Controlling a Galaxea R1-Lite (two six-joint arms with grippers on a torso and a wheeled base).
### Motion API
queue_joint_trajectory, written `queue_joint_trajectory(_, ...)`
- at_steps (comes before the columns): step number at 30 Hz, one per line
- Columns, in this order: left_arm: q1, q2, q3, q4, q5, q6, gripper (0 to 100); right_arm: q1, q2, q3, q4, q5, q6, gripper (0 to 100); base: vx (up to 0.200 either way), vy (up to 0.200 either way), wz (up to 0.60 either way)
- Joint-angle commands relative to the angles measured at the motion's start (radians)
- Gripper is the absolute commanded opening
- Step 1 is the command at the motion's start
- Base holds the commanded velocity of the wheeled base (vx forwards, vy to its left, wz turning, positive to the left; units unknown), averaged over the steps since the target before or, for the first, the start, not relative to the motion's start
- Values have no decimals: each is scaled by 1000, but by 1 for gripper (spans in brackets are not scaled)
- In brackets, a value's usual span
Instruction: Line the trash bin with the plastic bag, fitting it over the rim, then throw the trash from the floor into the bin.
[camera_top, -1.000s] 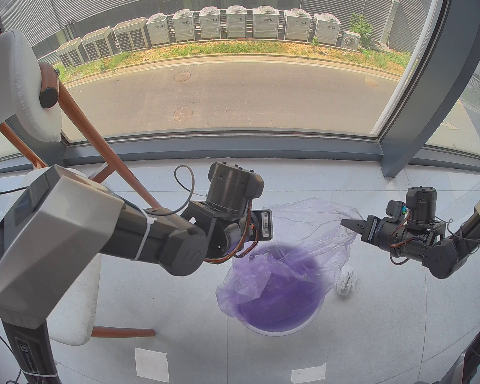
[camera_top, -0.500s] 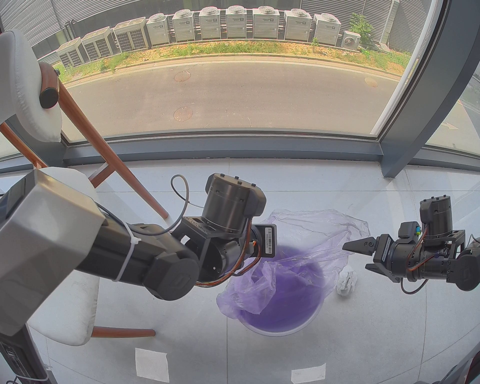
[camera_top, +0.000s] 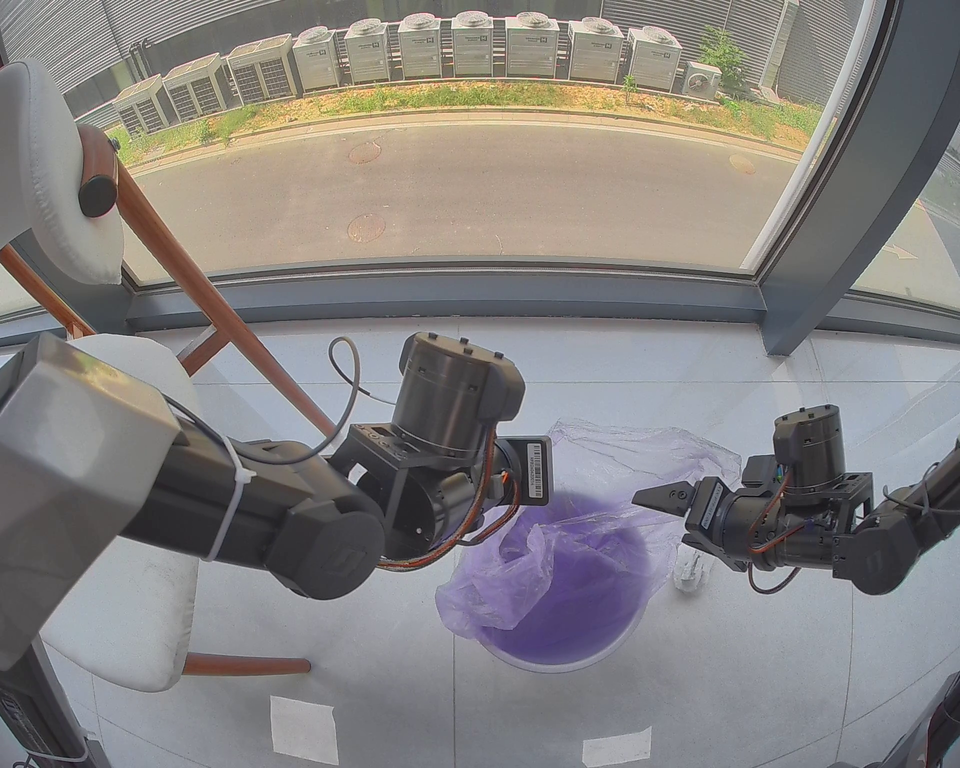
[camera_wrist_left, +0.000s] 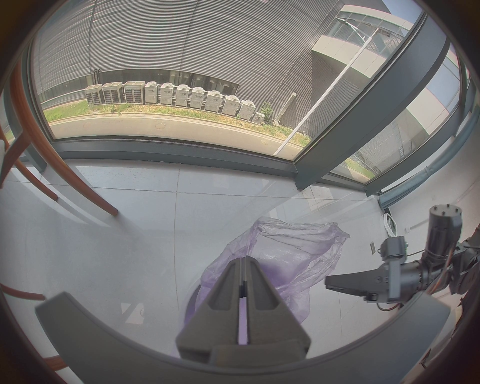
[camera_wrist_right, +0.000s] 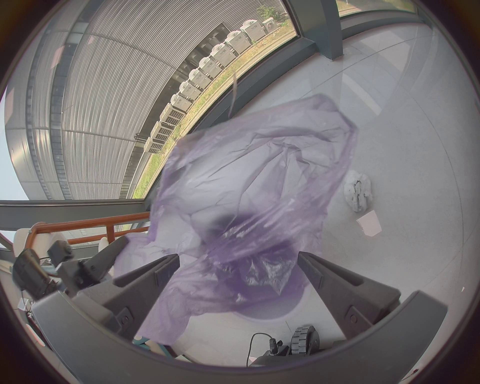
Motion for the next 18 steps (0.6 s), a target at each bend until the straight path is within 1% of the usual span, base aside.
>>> queue_joint_trajectory(1,4,-14,3,0,3,-3,0,4,130,-66,-21,-16,-1,100,0,0,0)
queue_joint_trajectory(2,6,-14,3,0,3,-3,0,4,131,-68,-21,-16,-3,100,0,0,0)
queue_joint_trajectory(5,9,-14,9,0,3,-3,0,3,181,-141,-19,-25,-1,100,0,0,0)
queue_joint_trajectory(6,11,-14,11,0,3,-3,0,1,193,-161,-19,-37,-3,0,0,0,0)
queue_joint_trajectory(8,14,-14,11,0,2,-3,0,0,213,-192,-19,-57,-3,0,0,0,0)
queue_joint_trajectory(10,20,-15,11,0,2,-3,0,1,217,-214,-12,-60,-6,0,0,0,0)
queue_joint_trajectory(16,52,-23,29,0,-1,2,0,7,190,-191,-8,-63,-39,0,0,0,0)
queue_joint_trajectory(17,64,-23,32,0,-1,3,0,4,167,-164,-12,-63,-61,0,0,0,0)
queue_joint_trajectory(18,87,-23,35,0,-3,3,0,-5,131,-118,-18,-60,-104,0,0,0,0)
